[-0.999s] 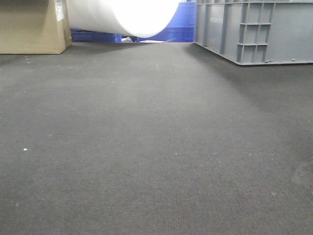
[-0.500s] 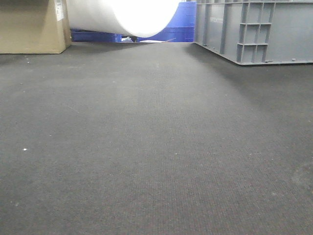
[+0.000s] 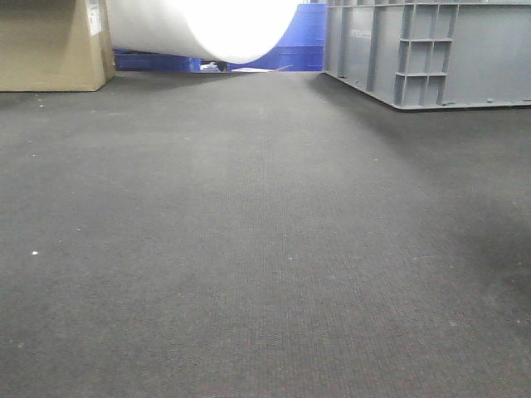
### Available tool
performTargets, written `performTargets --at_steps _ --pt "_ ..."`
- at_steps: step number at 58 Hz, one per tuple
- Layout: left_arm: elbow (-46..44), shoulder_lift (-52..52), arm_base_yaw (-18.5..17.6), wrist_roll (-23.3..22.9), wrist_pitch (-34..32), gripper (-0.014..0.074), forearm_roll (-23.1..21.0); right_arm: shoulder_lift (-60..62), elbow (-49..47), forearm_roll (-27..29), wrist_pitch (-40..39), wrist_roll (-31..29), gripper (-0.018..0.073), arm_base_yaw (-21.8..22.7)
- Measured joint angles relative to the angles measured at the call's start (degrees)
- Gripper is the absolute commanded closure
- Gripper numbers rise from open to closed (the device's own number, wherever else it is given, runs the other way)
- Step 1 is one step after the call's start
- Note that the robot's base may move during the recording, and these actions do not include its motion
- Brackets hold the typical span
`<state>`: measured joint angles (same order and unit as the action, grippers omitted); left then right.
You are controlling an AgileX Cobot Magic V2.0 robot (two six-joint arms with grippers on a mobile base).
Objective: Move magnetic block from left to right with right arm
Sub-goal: 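Lower the right gripper with the red cube toward the carpet, then set the red cube on the carpet and open the right gripper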
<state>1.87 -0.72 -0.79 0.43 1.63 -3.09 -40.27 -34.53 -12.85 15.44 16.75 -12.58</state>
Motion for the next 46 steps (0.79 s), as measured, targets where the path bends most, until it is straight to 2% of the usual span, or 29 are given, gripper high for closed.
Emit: performTargets --at_steps 7,11,29,37,46 --pt "0.0 0.0 0.0 0.0 0.0 0.0722 0.0 -9.42 -4.17 -1.22 1.55 0.5 0.0309 -7.17" --pt "0.0 0.0 0.0 0.0 0.0 0.0722 0.0 -15.6 -6.94 -1.45 3.75 2.95 0.0309 -11.54" --pt "0.0 0.0 0.0 0.0 0.0 0.0722 0.0 -41.28 -24.11 -2.79 24.22 25.86 0.0309 -26.5" --pt "0.0 0.0 0.0 0.0 0.0 0.0722 0.0 -49.98 -31.49 -1.86 31.0 29.68 0.0312 -30.15" --pt "0.0 0.0 0.0 0.0 0.0 0.0722 0.0 -57.67 -38.75 5.63 36.33 30.45 0.0312 -30.97"
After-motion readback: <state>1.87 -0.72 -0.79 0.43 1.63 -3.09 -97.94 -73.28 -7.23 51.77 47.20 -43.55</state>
